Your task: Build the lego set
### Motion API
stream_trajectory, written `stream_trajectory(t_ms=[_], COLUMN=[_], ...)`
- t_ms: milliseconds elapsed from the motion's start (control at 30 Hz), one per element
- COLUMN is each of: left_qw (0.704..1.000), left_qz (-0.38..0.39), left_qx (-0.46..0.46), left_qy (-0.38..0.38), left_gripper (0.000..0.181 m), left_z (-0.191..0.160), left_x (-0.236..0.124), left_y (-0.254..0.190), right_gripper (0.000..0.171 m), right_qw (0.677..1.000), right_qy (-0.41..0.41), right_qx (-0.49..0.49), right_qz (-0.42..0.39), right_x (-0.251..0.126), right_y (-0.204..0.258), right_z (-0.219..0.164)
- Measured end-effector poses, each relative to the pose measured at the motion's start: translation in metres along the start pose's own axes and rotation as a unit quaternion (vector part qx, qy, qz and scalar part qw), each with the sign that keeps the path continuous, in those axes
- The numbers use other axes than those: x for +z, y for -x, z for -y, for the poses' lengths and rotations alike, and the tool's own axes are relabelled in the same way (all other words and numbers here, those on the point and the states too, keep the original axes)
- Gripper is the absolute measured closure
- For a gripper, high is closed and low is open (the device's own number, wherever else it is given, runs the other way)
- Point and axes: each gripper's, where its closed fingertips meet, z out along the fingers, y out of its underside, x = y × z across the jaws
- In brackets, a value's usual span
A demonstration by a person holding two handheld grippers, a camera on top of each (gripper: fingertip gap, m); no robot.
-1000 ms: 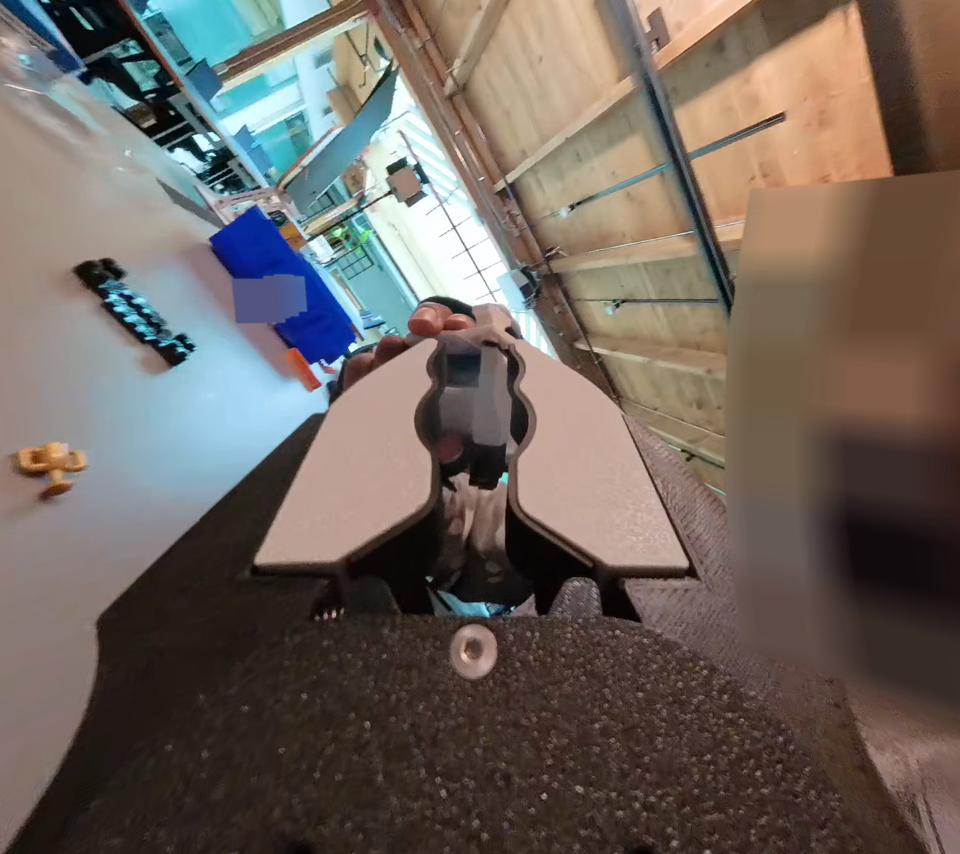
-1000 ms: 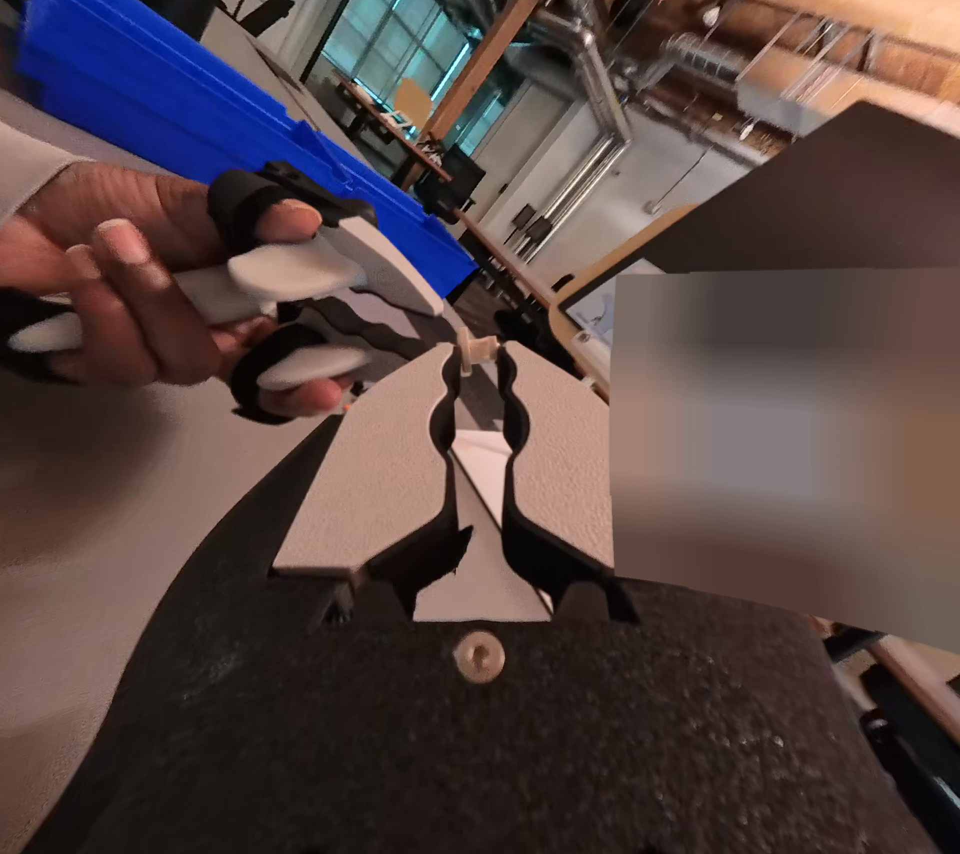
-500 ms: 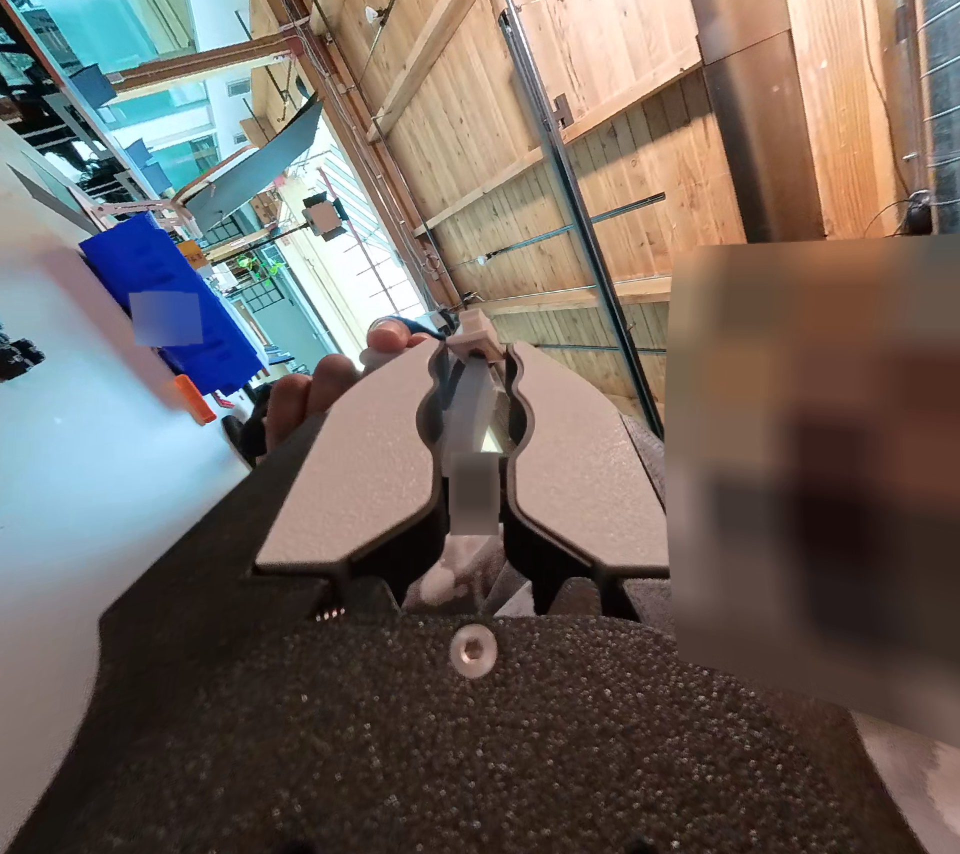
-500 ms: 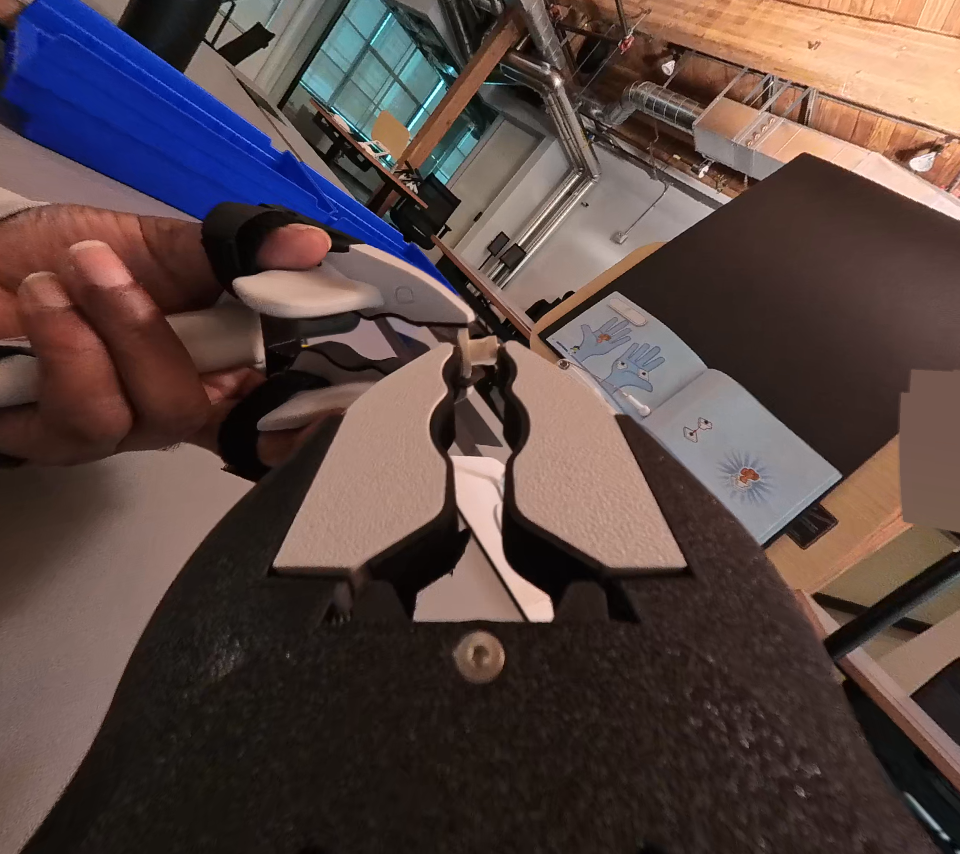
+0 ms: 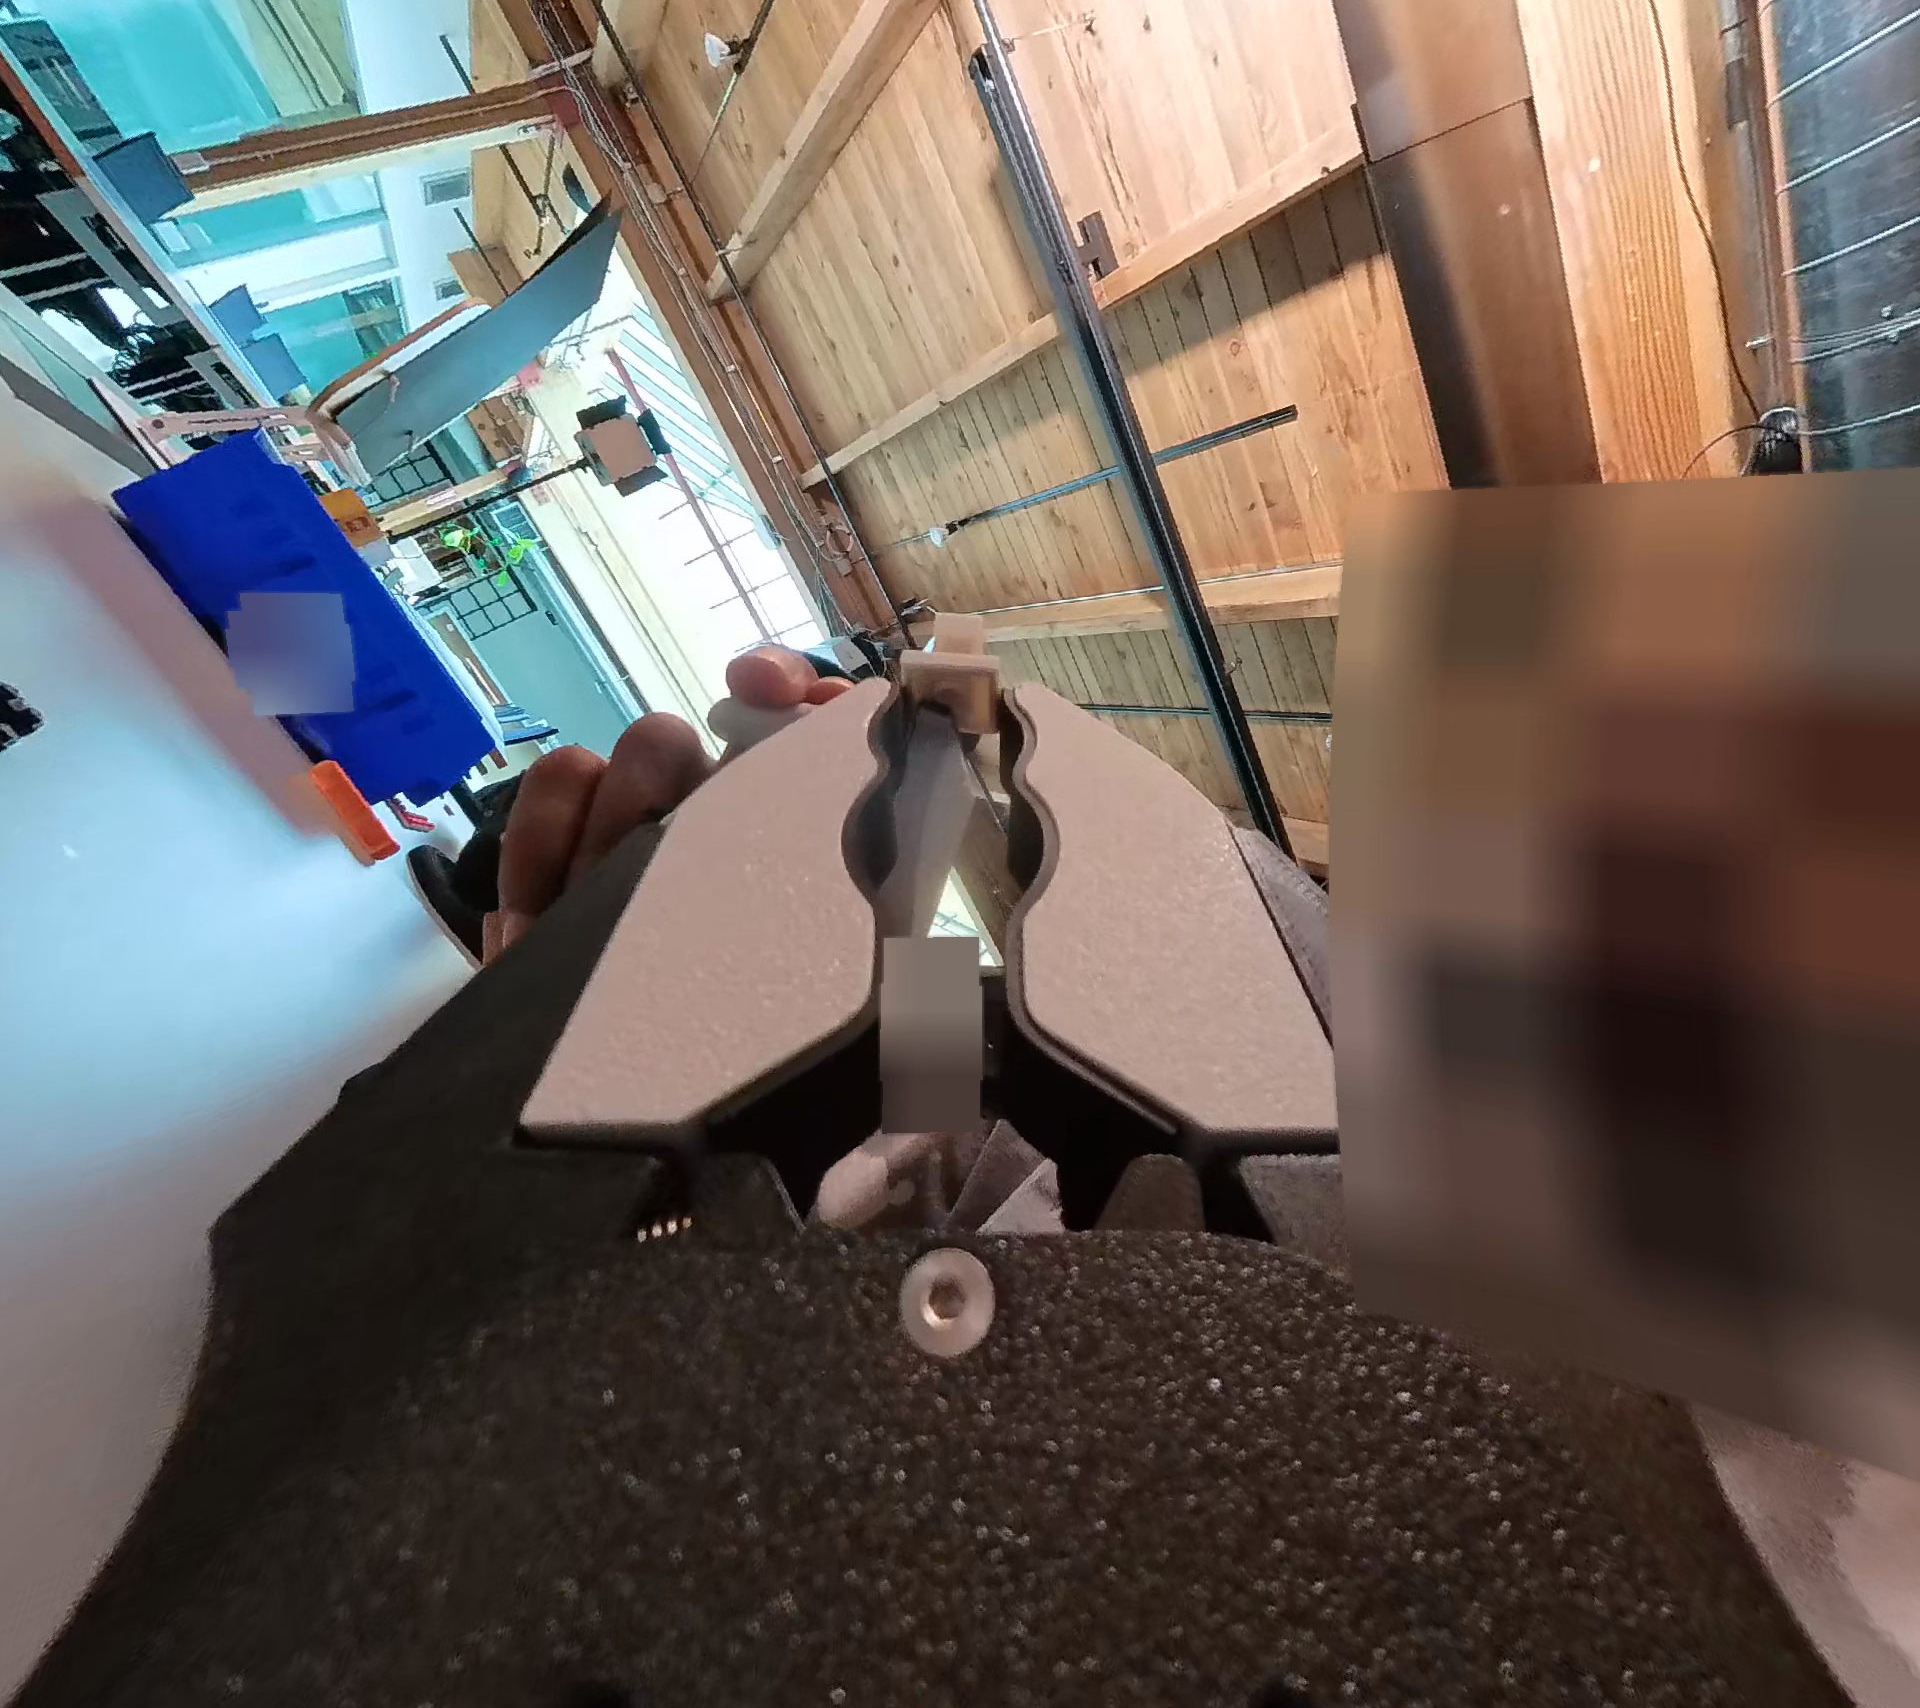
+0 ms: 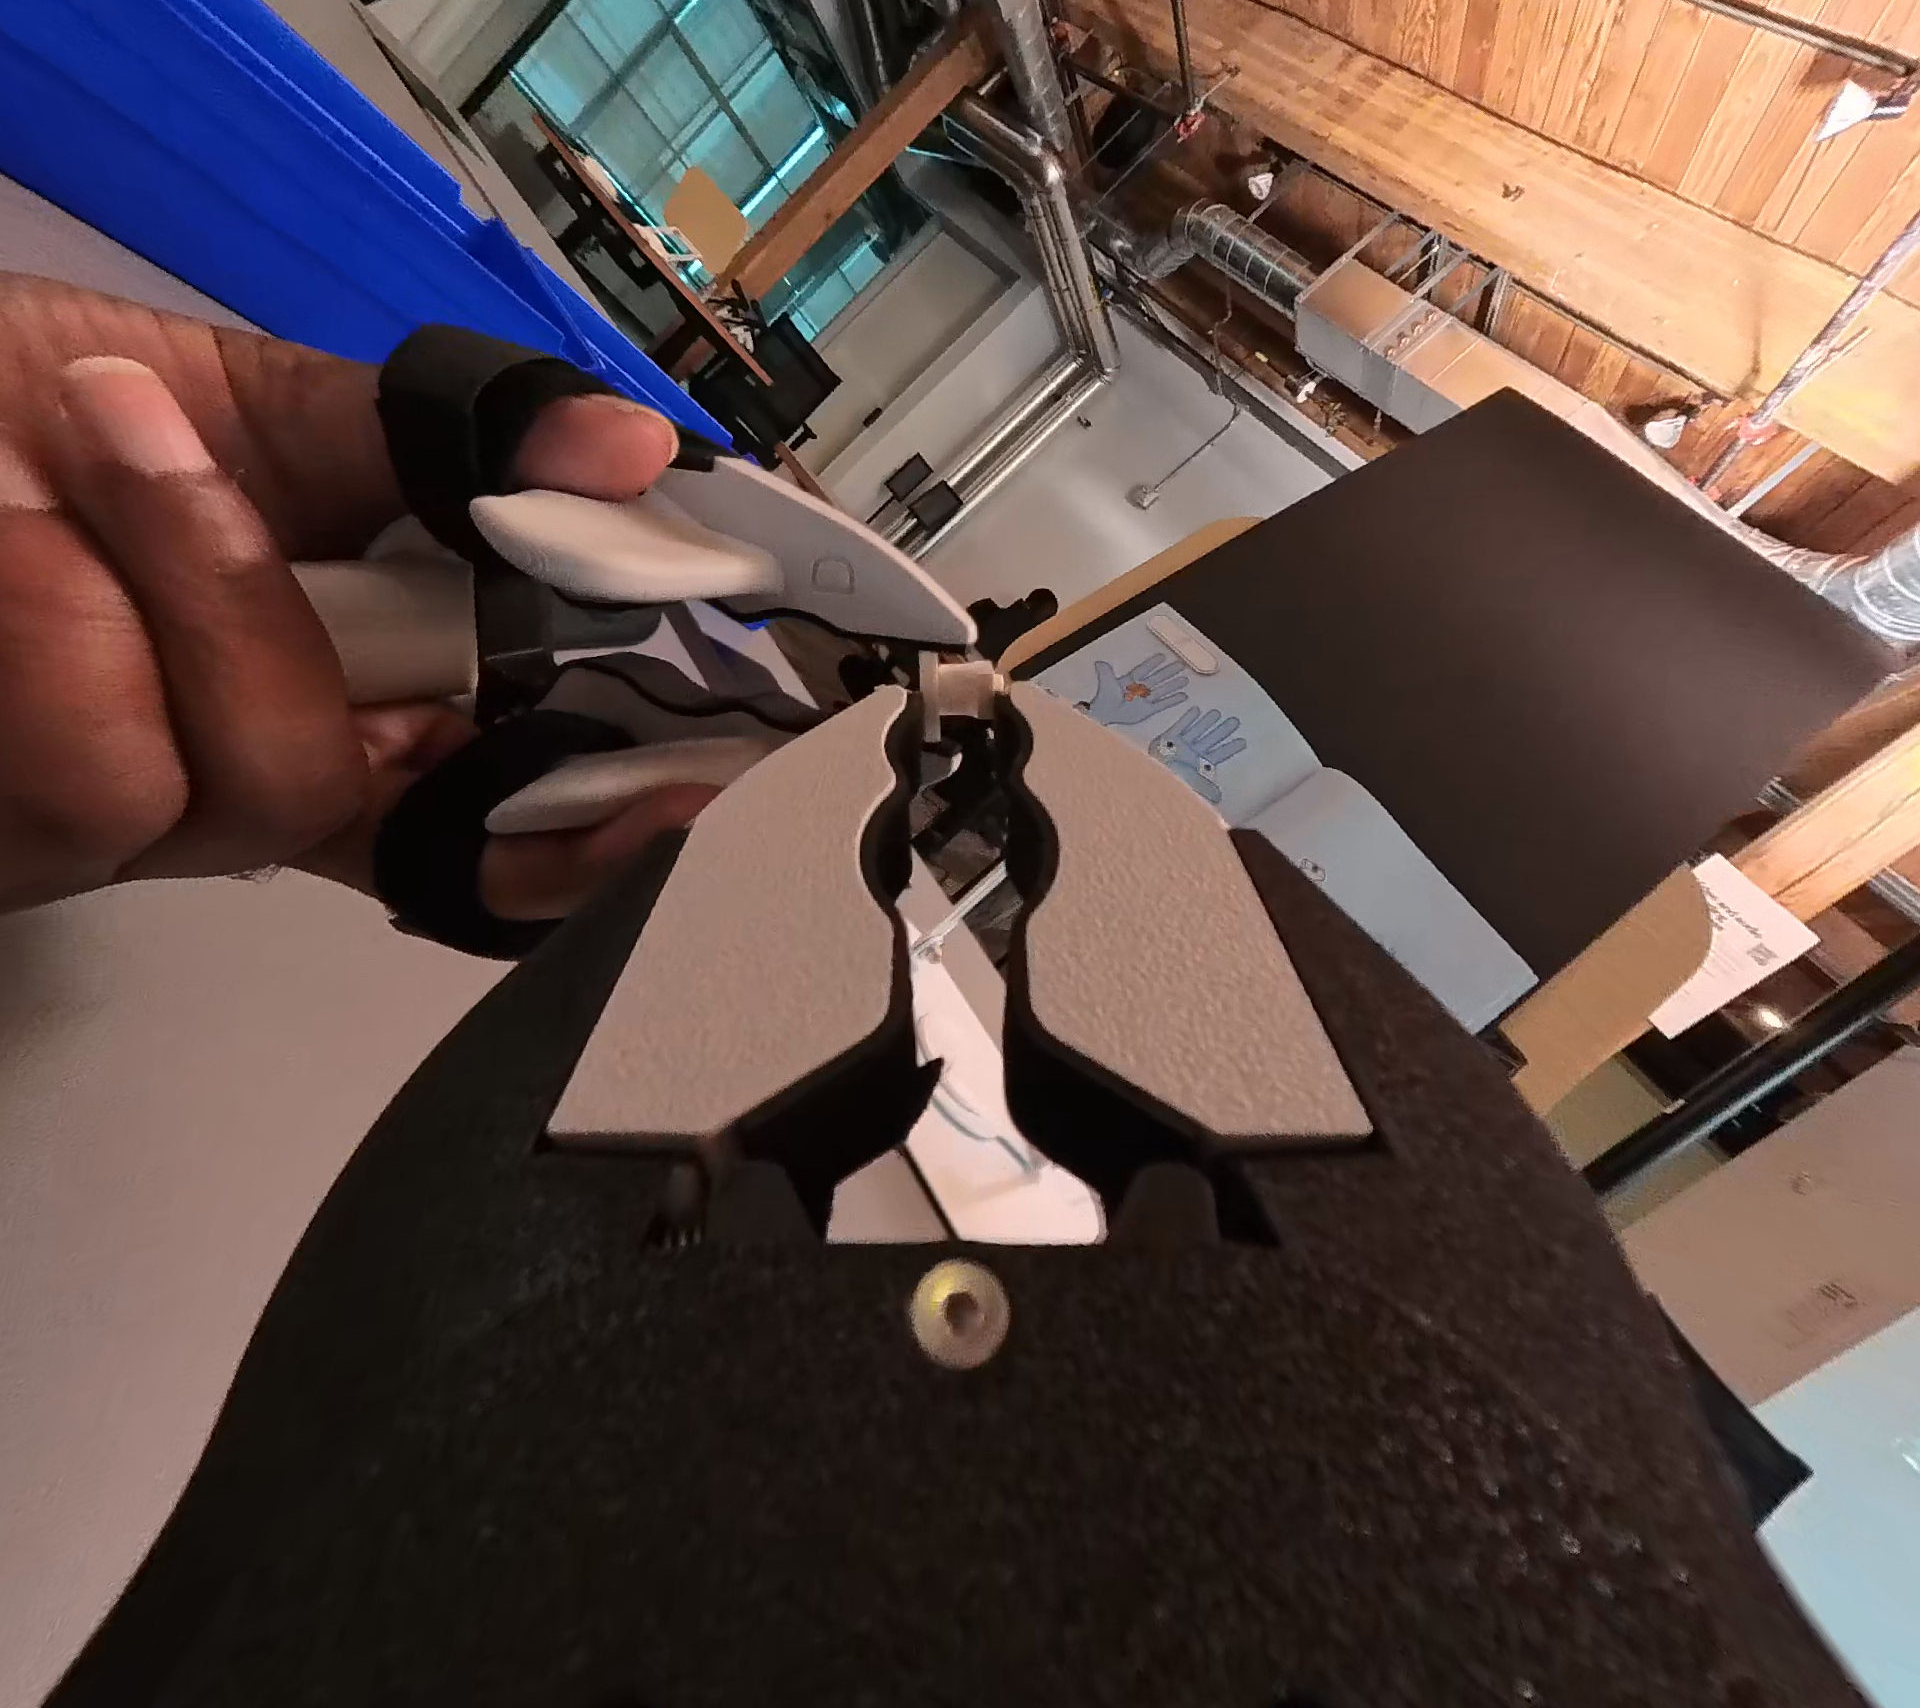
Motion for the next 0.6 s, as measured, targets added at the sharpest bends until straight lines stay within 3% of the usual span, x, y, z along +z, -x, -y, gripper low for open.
stream_trajectory(t_ms=[600], left_qw=[1.0], left_qz=[0.014], left_qx=[0.023], left_qy=[-0.003], left_gripper=[0.165], left_z=[0.0037], left_x=[-0.0009], left_y=[-0.0014], right_gripper=[0.159], right_qw=[1.0], right_qy=[0.004], right_qx=[-0.014], right_qz=[-0.013], right_x=[-0.0035], right_y=[-0.0023], right_z=[0.0024])
